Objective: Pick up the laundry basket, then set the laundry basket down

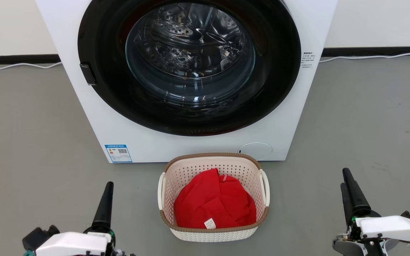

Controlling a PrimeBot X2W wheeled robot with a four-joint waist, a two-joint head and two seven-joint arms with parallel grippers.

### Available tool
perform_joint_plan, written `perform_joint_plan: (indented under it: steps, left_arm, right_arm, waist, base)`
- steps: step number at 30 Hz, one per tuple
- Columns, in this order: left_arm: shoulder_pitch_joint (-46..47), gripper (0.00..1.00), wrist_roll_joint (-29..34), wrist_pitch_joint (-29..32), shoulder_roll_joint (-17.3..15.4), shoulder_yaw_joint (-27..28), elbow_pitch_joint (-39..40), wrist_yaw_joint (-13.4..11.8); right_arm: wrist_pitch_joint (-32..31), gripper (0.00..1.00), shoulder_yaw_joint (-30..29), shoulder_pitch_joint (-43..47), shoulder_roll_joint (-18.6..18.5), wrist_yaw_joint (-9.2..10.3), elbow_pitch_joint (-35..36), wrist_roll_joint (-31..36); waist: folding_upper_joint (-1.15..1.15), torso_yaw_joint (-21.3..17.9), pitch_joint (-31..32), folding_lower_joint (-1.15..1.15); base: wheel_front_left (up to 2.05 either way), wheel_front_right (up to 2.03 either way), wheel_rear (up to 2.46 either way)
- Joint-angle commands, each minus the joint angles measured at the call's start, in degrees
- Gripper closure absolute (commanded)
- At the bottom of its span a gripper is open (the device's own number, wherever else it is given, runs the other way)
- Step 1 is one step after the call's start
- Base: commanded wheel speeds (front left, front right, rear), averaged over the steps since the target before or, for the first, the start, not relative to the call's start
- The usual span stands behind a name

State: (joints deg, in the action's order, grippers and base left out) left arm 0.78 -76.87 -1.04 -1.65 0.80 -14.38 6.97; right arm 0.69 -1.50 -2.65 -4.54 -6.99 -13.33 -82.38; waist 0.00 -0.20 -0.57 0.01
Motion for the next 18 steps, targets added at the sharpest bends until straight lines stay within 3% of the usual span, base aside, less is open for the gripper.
perform_joint_plan:
  steps: [1,18]
  left_arm:
    - [3.26,0.0,1.61,-0.42,-0.44,0.24,2.02,0.23]
    - [4.0,0.0,22.82,-3.44,-0.62,-1.35,2.78,-0.55]
  right_arm:
    - [0.76,0.0,0.77,-2.81,-1.0,-0.2,2.12,1.5]
    - [3.79,0.0,3.1,-3.36,-2.29,-0.27,2.82,18.74]
  waist:
    - [0.0,0.0,-0.01,-0.01]
    - [0.0,-0.02,-0.08,-0.01]
  base:
    - [0.0,0.0,0.0]
    - [0.0,0.0,0.0]
